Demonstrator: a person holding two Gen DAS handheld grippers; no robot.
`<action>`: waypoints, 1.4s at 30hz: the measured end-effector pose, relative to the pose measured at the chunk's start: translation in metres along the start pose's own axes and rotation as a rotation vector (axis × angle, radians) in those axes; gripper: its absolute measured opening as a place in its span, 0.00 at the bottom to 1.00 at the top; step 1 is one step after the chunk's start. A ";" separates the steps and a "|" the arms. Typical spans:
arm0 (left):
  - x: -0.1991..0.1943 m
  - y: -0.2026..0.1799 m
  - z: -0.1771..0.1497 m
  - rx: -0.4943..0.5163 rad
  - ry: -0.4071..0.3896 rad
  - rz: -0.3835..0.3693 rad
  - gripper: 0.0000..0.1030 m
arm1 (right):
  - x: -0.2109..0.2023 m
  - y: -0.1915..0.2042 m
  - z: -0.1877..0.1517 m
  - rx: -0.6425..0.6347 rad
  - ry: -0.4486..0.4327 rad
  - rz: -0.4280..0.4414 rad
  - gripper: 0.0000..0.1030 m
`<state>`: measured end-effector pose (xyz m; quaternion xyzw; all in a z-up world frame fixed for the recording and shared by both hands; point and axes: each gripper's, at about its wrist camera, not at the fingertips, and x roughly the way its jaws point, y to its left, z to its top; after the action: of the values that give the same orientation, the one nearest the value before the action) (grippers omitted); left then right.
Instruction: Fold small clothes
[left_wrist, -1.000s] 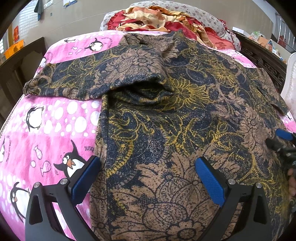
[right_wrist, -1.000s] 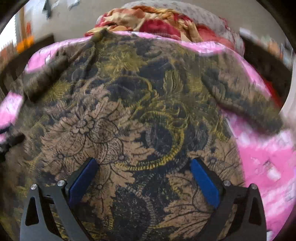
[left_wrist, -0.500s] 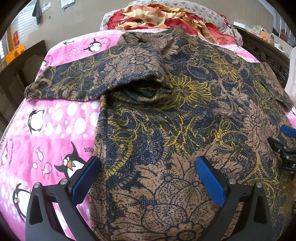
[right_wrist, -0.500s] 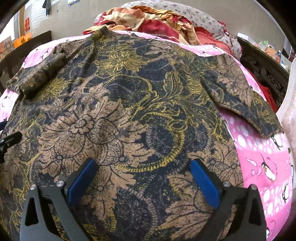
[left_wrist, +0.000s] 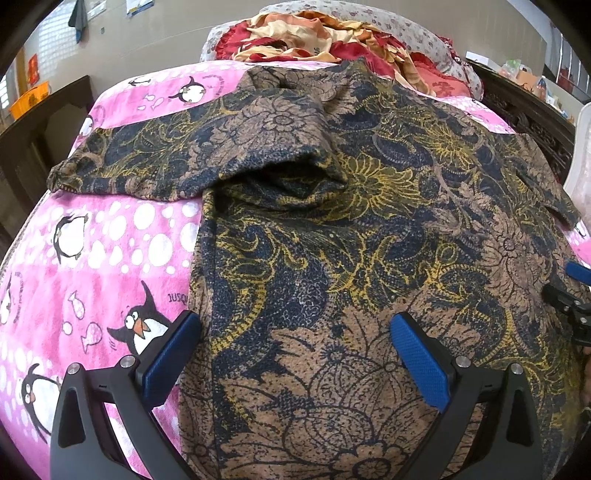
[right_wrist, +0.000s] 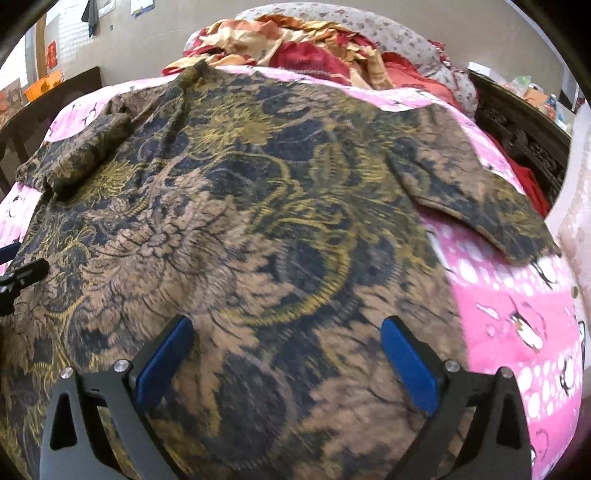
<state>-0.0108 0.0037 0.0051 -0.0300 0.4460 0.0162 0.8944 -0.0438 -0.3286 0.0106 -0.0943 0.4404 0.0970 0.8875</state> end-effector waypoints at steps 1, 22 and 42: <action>0.000 0.000 0.000 0.001 0.000 0.001 0.86 | -0.003 -0.006 -0.003 0.018 -0.006 -0.006 1.00; -0.001 0.001 -0.002 0.001 0.000 0.002 0.86 | -0.007 -0.019 -0.014 0.053 -0.009 -0.031 1.00; -0.003 0.002 -0.001 -0.030 -0.017 -0.028 0.85 | -0.012 -0.033 -0.018 0.126 -0.061 0.054 1.00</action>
<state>-0.0132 0.0053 0.0073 -0.0496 0.4376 0.0105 0.8977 -0.0562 -0.3659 0.0126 -0.0233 0.4209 0.0960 0.9017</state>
